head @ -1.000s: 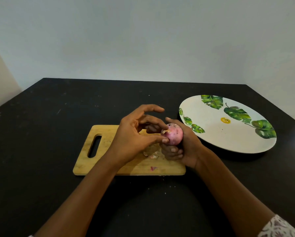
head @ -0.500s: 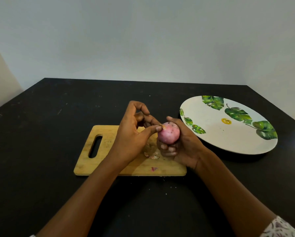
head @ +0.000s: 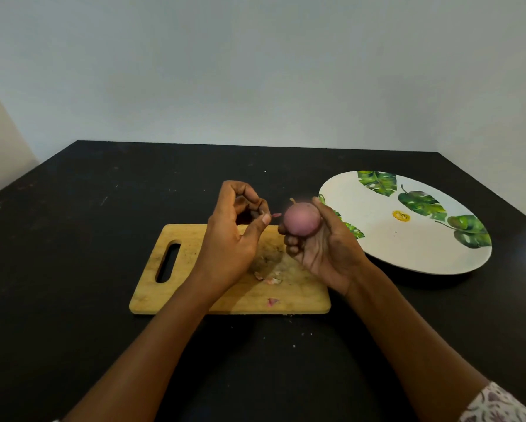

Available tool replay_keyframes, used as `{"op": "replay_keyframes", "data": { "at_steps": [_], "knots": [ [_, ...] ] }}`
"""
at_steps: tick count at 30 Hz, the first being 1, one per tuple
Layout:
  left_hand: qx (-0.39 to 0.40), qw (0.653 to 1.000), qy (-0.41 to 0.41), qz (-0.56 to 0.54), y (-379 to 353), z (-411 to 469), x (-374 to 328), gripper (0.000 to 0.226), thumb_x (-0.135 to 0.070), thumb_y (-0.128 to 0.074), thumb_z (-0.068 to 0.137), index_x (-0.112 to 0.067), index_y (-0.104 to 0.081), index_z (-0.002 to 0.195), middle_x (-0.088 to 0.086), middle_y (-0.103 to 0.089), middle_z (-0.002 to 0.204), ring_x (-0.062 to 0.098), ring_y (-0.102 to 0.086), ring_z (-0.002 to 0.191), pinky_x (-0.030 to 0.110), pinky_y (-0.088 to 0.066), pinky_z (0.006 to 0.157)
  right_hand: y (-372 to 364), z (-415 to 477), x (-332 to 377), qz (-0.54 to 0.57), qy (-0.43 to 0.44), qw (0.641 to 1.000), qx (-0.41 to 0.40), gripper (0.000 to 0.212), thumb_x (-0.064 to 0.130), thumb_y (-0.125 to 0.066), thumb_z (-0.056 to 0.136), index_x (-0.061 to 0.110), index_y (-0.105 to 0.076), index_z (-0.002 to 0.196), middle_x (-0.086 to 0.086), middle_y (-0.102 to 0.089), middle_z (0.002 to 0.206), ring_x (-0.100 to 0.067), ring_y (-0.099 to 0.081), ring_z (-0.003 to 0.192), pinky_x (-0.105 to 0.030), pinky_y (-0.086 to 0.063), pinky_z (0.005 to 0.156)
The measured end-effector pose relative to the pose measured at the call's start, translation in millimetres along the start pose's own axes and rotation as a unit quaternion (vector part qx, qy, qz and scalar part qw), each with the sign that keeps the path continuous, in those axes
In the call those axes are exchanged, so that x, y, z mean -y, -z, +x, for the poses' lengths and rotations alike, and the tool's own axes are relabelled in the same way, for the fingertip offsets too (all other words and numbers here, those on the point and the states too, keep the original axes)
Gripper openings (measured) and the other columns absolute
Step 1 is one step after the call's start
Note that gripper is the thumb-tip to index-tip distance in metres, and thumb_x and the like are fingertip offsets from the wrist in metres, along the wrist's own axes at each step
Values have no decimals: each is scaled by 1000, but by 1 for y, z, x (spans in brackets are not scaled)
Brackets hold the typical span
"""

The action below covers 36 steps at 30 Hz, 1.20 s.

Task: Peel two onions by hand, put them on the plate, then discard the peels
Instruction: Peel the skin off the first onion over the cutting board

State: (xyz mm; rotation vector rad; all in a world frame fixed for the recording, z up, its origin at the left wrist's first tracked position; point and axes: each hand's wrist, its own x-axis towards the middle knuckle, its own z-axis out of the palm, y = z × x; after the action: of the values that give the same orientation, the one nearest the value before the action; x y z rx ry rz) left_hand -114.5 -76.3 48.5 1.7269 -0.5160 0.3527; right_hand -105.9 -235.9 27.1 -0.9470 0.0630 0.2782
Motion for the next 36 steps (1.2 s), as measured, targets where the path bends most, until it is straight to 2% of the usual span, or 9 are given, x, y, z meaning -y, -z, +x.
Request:
{"op": "replay_keyframes", "data": {
  "at_steps": [7,10,13,18,22,28,32,36],
  "knots": [
    [-43,998,-12,34,2,1,3,39,6,-67,77,-16,-49,104,-2,-63,83,5,-63,76,15,-50,70,1,-3,1,26,-30,999,33,45,44,-29,98,7,-56,98,-8,-58,62,-10,-46,43,-18,-38,41],
    [-42,998,-8,42,2,1,4,37,-1,-68,79,-19,-52,107,-4,-67,84,3,-65,79,12,-50,72,1,-4,1,17,-45,998,40,46,43,-29,98,7,-56,102,-8,-56,60,-11,-44,40,-18,-37,40],
    [-38,998,-1,43,1,0,1,32,-11,-70,80,-23,-54,105,-7,-67,82,0,-65,81,10,-49,73,0,-4,0,0,-56,997,52,46,44,-29,98,7,-56,106,-10,-57,61,-11,-45,41,-19,-37,41],
    [-21,1000,5,11,-1,-1,-5,40,-12,-75,73,-29,-54,102,-8,-69,84,1,-66,82,12,-50,72,-2,-3,-3,-34,-55,996,66,45,48,-39,91,10,-63,92,-12,-61,72,-14,-49,51,-21,-41,48],
    [-17,1000,7,5,-1,-1,-6,44,-8,-77,70,-30,-55,101,-9,-69,83,0,-66,82,12,-50,73,-4,-3,-3,-68,-40,995,64,45,49,-43,85,10,-59,101,-11,-66,72,-14,-52,56,-23,-42,53],
    [-24,1000,16,5,0,1,-2,42,-4,-75,72,-29,-54,98,-4,-68,80,4,-66,79,14,-51,72,-7,-1,-5,-72,4,997,32,44,46,-51,83,8,-60,103,-13,-69,80,-15,-60,60,-24,-50,56],
    [-6,1000,17,6,0,1,2,37,1,-67,79,-26,-48,96,-3,-64,84,7,-63,82,19,-52,76,-9,-2,-7,-51,43,998,21,53,40,-56,80,2,-52,117,-14,-65,93,-15,-66,66,-25,-54,55],
    [2,999,34,-3,2,2,3,35,4,-59,84,-24,-39,88,1,-61,86,8,-61,81,19,-50,68,-11,-2,-8,-47,61,997,16,68,36,-57,79,-6,-43,131,-16,-64,103,-17,-68,76,-28,-57,61]
  ]
}}
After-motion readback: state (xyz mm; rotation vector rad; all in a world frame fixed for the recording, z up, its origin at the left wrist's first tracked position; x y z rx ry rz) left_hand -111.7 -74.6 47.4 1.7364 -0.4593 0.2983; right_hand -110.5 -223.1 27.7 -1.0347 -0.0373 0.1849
